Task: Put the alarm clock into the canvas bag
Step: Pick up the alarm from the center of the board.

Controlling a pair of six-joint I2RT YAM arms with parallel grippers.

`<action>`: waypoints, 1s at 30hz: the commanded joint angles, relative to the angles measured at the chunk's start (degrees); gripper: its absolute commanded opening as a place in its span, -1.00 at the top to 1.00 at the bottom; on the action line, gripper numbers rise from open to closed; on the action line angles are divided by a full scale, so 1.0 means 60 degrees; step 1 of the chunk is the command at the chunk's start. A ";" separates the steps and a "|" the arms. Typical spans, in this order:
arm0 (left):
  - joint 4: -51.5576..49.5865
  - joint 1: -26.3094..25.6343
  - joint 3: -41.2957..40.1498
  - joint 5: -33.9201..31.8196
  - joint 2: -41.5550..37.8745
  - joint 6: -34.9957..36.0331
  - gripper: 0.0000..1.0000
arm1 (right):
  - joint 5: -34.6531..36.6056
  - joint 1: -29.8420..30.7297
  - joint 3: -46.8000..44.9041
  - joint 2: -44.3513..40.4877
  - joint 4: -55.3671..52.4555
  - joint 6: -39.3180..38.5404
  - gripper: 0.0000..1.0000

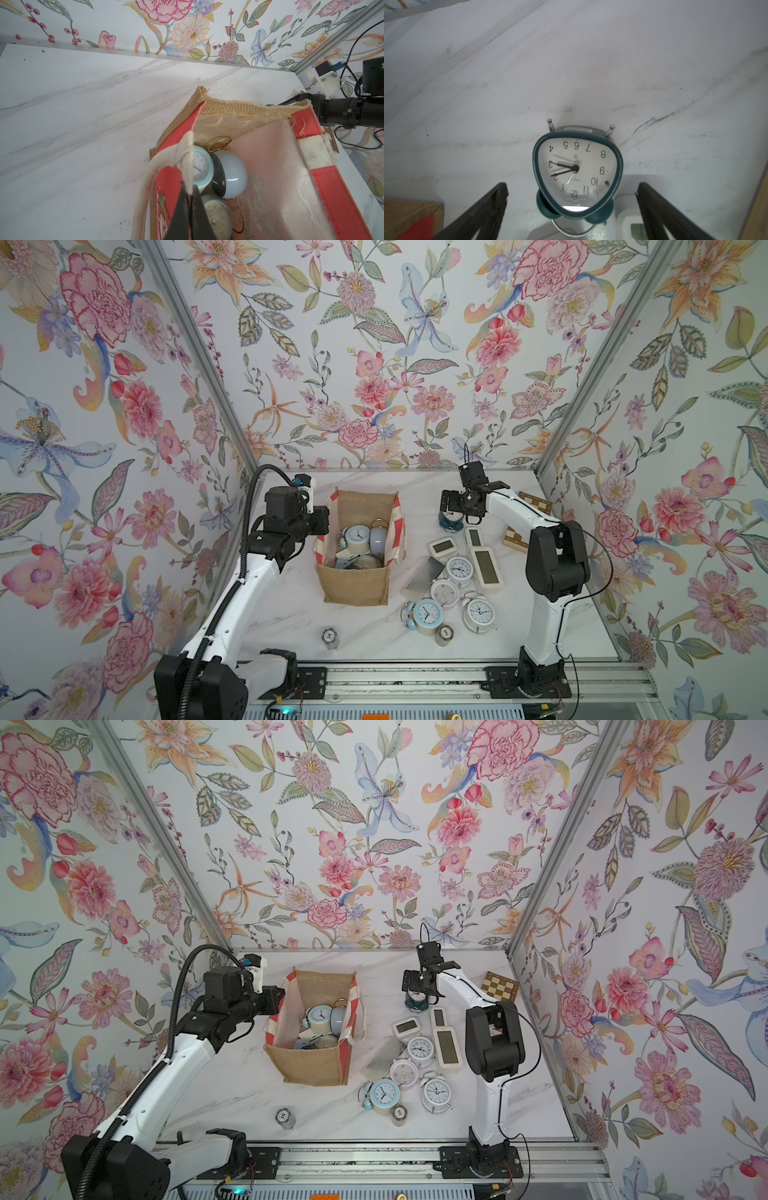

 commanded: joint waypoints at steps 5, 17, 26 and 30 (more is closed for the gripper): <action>0.1085 -0.0076 0.0080 0.0216 -0.0430 -0.0227 1.00 | 0.0021 0.0003 0.0535 0.0827 0.0172 0.0346 -0.98; 0.1205 -0.0067 -0.0042 0.0328 -0.0372 -0.0308 1.00 | 0.0150 -0.0030 0.0958 0.1538 0.0164 0.0285 -0.93; 0.1259 -0.0059 -0.0134 0.0361 -0.0398 -0.0330 1.00 | 0.0134 -0.0042 0.0900 0.1471 0.0157 0.0197 -0.73; 0.1291 -0.0060 -0.0147 0.0389 -0.0391 -0.0337 1.00 | 0.0190 -0.0035 0.0856 0.1318 0.0149 0.0112 -0.63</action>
